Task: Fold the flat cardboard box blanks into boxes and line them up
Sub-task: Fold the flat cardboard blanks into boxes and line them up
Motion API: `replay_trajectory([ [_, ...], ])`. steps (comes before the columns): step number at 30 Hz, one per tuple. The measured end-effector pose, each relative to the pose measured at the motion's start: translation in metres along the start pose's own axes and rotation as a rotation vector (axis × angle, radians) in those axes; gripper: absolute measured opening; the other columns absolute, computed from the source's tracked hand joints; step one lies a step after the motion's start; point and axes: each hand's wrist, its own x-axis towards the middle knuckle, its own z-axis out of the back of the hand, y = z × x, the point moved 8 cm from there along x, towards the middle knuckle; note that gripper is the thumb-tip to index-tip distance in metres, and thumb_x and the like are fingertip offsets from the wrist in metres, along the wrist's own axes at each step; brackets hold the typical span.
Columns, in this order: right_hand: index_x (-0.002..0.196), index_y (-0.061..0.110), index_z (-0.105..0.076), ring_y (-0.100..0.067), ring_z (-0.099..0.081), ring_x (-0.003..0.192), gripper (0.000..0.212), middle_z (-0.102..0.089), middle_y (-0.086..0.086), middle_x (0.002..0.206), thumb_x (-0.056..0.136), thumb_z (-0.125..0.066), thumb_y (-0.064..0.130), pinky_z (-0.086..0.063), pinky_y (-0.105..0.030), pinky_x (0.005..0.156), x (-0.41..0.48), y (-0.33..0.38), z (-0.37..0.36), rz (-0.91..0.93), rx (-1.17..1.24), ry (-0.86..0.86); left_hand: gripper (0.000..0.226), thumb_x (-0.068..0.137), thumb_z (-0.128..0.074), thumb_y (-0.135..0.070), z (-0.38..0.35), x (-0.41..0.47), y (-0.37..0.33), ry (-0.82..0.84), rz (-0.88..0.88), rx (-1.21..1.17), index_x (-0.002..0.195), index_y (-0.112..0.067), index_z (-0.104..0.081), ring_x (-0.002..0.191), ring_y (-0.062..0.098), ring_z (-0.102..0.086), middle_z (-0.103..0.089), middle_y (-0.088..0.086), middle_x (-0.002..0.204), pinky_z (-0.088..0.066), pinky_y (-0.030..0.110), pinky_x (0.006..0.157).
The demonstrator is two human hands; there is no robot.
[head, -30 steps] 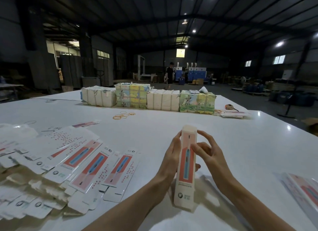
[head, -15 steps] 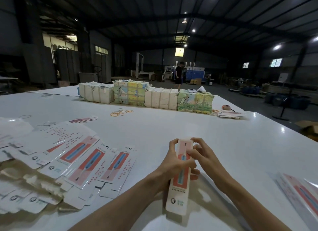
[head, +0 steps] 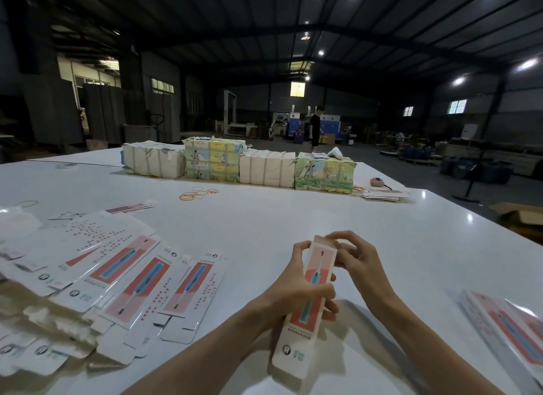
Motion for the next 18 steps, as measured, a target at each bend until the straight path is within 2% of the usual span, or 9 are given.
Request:
replay_trajectory([
  [3, 0.106, 0.008, -0.069, -0.024, -0.078, 0.095, 0.013, -0.078, 0.003, 0.099, 0.104, -0.057, 0.002, -0.065, -0.035, 0.075, 0.000, 0.006, -0.001, 0.046, -0.024, 0.004, 0.082, 0.085, -0.085, -0.030, 0.000, 0.000, -0.002, -0.013, -0.012, 0.013, 0.129, -0.067, -0.027, 0.092, 0.028, -0.079, -0.063, -0.001, 0.123, -0.065, 0.034, 0.075],
  [5, 0.108, 0.005, -0.069, -0.029, -0.077, 0.099, 0.014, -0.079, -0.003, 0.104, 0.105, -0.055, 0.003, -0.065, -0.036, 0.078, 0.002, 0.006, 0.001, 0.000, 0.082, 0.029, 0.085, 0.085, -0.085, -0.028, 0.000, 0.000, -0.004, -0.008, -0.022, 0.012, 0.134, -0.063, -0.026, 0.092, 0.029, -0.079, -0.062, 0.000, 0.124, -0.065, 0.035, 0.075],
  [8, 0.108, 0.001, -0.073, -0.034, -0.075, 0.104, 0.024, -0.077, -0.013, 0.110, 0.107, -0.055, 0.017, -0.063, -0.036, 0.080, 0.002, 0.006, 0.000, -0.117, 0.298, 0.067, 0.088, 0.084, -0.084, -0.025, 0.000, -0.001, -0.008, -0.006, -0.038, 0.028, 0.136, -0.062, -0.022, 0.088, 0.028, -0.080, -0.061, -0.001, 0.124, -0.065, 0.033, 0.071],
  [12, 0.101, 0.011, -0.082, -0.033, -0.075, 0.104, 0.022, -0.078, -0.014, 0.111, 0.093, -0.070, 0.027, -0.064, -0.039, 0.080, 0.000, 0.008, -0.003, -0.159, 0.330, 0.070, 0.088, 0.082, -0.083, -0.026, 0.001, -0.003, -0.012, -0.013, -0.075, 0.056, 0.133, -0.062, -0.022, 0.079, 0.027, -0.079, -0.061, 0.003, 0.118, -0.064, 0.030, 0.066],
  [14, 0.099, 0.011, -0.083, -0.033, -0.075, 0.104, 0.019, -0.078, -0.015, 0.110, 0.090, -0.072, 0.024, -0.064, -0.040, 0.078, 0.001, 0.006, -0.002, -0.198, 0.345, 0.059, 0.088, 0.082, -0.083, -0.027, 0.002, -0.005, -0.013, -0.026, -0.090, 0.079, 0.133, -0.063, -0.021, 0.077, 0.026, -0.079, -0.059, 0.004, 0.118, -0.063, 0.029, 0.066],
  [18, 0.096, 0.009, -0.084, -0.034, -0.076, 0.100, 0.019, -0.079, -0.016, 0.107, 0.100, -0.066, 0.012, -0.064, -0.039, 0.074, 0.001, 0.003, 0.004, -0.246, 0.371, 0.016, 0.091, 0.083, -0.084, -0.024, 0.001, -0.007, -0.015, -0.022, -0.117, 0.105, 0.135, -0.063, -0.020, 0.081, 0.024, -0.079, -0.057, 0.002, 0.121, -0.064, 0.030, 0.067],
])
